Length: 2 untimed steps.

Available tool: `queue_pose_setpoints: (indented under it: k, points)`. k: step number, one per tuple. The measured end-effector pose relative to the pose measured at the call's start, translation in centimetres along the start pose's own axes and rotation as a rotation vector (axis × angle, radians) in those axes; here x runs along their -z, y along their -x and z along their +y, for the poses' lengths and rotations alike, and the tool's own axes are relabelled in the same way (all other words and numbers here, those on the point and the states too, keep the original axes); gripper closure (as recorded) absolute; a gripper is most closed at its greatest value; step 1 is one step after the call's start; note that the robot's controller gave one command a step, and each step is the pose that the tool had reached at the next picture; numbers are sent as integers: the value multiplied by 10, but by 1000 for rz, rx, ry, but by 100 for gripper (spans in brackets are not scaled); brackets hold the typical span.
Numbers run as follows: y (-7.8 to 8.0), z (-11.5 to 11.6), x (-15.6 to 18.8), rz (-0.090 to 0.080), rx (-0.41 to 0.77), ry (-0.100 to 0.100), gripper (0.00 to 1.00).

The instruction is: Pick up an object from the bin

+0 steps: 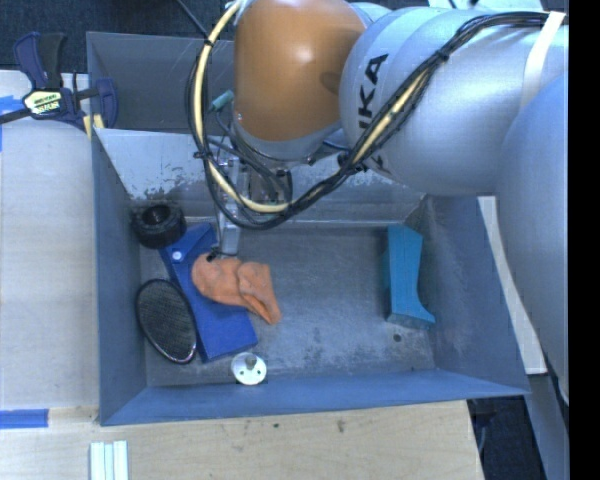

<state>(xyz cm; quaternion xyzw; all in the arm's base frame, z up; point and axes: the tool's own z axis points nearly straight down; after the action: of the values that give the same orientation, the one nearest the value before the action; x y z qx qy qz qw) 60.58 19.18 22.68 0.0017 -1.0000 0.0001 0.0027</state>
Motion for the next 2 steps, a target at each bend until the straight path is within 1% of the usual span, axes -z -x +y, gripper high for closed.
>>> queue_pose_setpoints:
  k: [1,2]
  points:
    - [2,-1,6,-9,-3,2,0]
    - [-26,7,-50,-12,22,2,0]
